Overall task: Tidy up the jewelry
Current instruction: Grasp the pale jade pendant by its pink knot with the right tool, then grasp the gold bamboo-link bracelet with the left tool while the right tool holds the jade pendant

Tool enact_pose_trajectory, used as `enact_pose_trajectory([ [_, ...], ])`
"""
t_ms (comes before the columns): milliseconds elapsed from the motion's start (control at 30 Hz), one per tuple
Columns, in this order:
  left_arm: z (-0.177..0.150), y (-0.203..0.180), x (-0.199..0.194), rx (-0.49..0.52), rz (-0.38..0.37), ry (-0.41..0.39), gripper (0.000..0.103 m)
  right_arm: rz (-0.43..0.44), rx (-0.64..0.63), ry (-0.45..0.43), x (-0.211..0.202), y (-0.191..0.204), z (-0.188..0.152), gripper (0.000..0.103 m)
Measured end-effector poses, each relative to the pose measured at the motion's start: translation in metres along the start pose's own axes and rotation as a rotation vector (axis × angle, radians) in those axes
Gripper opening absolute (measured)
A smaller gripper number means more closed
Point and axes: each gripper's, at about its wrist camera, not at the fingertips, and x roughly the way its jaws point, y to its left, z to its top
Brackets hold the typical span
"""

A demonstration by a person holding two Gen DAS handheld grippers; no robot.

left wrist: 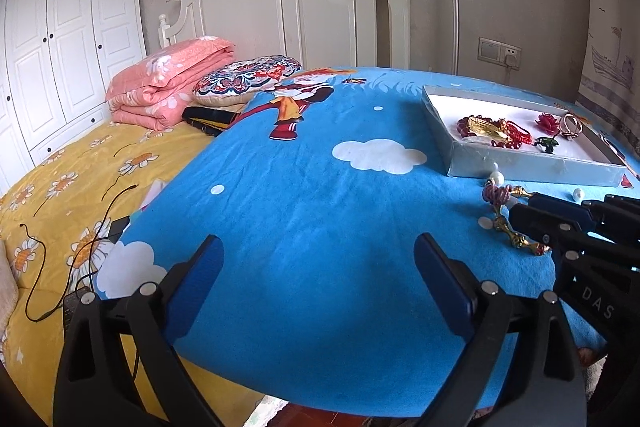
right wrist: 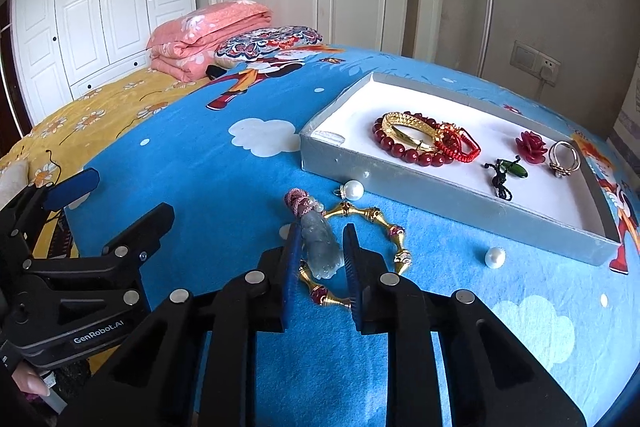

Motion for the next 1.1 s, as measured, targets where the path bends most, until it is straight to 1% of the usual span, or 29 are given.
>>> enact_pose_trajectory([
  [100, 0.002, -0.008, -0.001, 0.012, -0.018, -0.001, 0.093, -0.017, 0.021, -0.036, -0.012, -0.009, 0.001, 0.021],
  [233, 0.006, -0.026, -0.002, 0.026, -0.066, 0.009, 0.093, -0.054, 0.046, -0.079, -0.032, -0.028, 0.001, 0.021],
  [467, 0.015, -0.068, 0.002, 0.076, -0.145, 0.032, 0.092, -0.116, 0.074, -0.101, -0.051, -0.062, -0.01, 0.021],
  [667, 0.016, -0.105, 0.003, 0.148, -0.174, 0.034, 0.086, -0.157, 0.072, -0.118, -0.065, -0.078, -0.024, 0.021],
  [767, 0.013, -0.122, 0.002, 0.184, -0.193, 0.025, 0.085, -0.169, 0.087, -0.126, -0.071, -0.088, -0.03, 0.021],
  [933, 0.011, -0.147, 0.002, 0.216, -0.211, 0.032, 0.075, -0.175, 0.129, -0.125, -0.076, -0.104, -0.037, 0.021],
  [1000, 0.013, -0.156, 0.002, 0.23, -0.214, 0.033, 0.064, -0.172, 0.147, -0.124, -0.076, -0.109, -0.039, 0.021],
  [1033, 0.013, -0.16, 0.003, 0.238, -0.213, 0.033, 0.061, -0.17, 0.155, -0.123, -0.076, -0.112, -0.04, 0.021],
  [1100, 0.013, -0.167, 0.007, 0.244, -0.211, 0.047, 0.048, -0.167, 0.168, -0.123, -0.076, -0.115, -0.041, 0.021],
])
